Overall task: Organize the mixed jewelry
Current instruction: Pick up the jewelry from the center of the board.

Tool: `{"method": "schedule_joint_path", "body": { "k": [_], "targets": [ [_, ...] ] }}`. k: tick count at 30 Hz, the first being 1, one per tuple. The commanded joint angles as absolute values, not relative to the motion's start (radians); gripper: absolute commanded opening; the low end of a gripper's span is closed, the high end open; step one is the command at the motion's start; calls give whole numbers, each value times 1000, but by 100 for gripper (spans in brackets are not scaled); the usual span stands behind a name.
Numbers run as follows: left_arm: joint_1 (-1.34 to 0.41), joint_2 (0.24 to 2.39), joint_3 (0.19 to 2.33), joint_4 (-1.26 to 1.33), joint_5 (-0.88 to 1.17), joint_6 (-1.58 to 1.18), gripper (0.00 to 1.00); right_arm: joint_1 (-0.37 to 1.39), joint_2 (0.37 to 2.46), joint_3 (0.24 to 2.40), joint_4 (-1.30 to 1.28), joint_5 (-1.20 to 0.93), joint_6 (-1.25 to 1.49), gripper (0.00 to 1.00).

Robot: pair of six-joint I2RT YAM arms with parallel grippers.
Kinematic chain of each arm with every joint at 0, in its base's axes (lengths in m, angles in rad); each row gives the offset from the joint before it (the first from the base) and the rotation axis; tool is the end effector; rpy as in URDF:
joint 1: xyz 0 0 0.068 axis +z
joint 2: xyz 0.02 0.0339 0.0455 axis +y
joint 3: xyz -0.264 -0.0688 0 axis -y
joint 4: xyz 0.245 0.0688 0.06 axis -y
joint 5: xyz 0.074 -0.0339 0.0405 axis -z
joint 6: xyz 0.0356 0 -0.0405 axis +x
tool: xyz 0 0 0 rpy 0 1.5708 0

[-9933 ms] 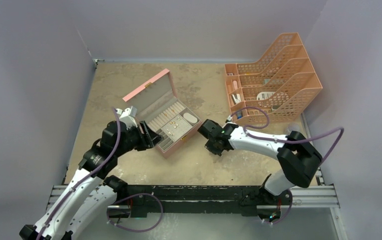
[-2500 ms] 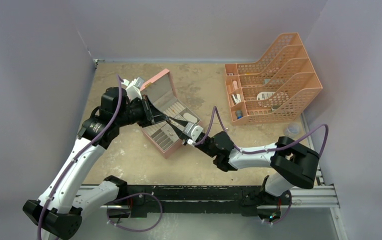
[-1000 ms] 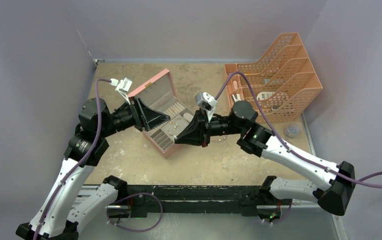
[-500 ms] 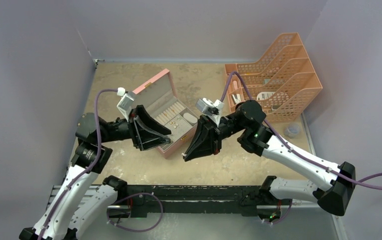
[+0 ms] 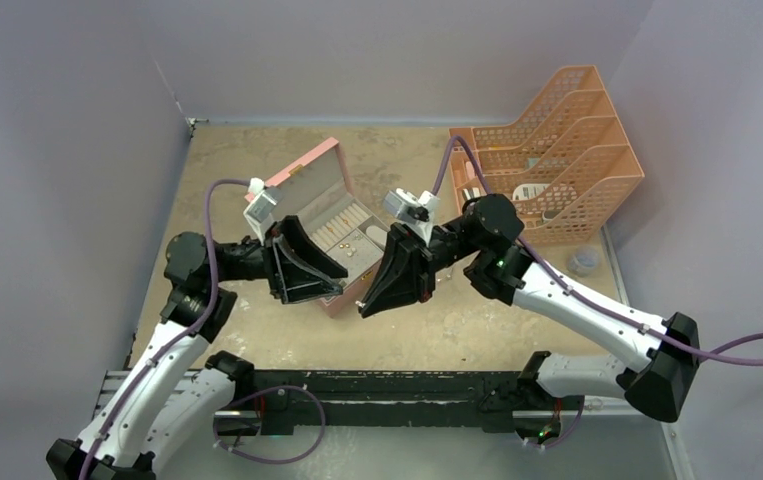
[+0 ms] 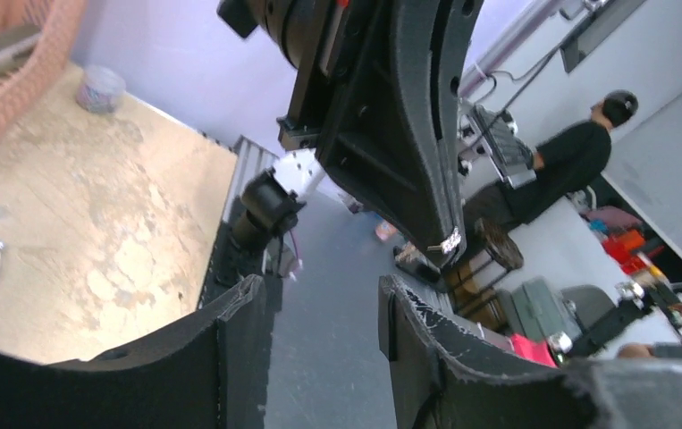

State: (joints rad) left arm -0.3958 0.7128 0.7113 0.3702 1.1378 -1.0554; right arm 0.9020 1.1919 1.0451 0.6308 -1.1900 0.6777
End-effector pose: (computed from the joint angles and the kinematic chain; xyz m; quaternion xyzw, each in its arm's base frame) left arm 0.1244 -0.0870 0.3778 0.2661 0.5946 -0.6890 0.3177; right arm 0.1295 0.2172 0.4229 -0.5247 0.3718 0.7075 0.2932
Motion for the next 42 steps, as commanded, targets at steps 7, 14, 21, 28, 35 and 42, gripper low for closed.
{"method": "schedule_joint_path", "body": {
  "k": [7, 14, 21, 28, 35, 42],
  "targets": [
    [-402, 668, 867, -310, 309, -794, 48, 851, 1218, 1030, 323, -769, 568, 0],
    [-402, 763, 802, -288, 570, -987, 48, 869, 1179, 989, 142, -407, 4, 0],
    [-400, 761, 797, -354, 433, -1039, 48, 1043, 1103, 950, 160, -208, -449, 5],
    [-400, 674, 776, -369, 259, -1076, 48, 1202, 1245, 1043, -95, 191, -690, 4],
    [-400, 681, 792, -356, 376, -1035, 49, 1202, 1203, 1039, -22, 223, -692, 0],
    [-400, 700, 787, -309, 525, -1043, 53, 1203, 1154, 996, 70, 201, -701, 0]
  ]
}}
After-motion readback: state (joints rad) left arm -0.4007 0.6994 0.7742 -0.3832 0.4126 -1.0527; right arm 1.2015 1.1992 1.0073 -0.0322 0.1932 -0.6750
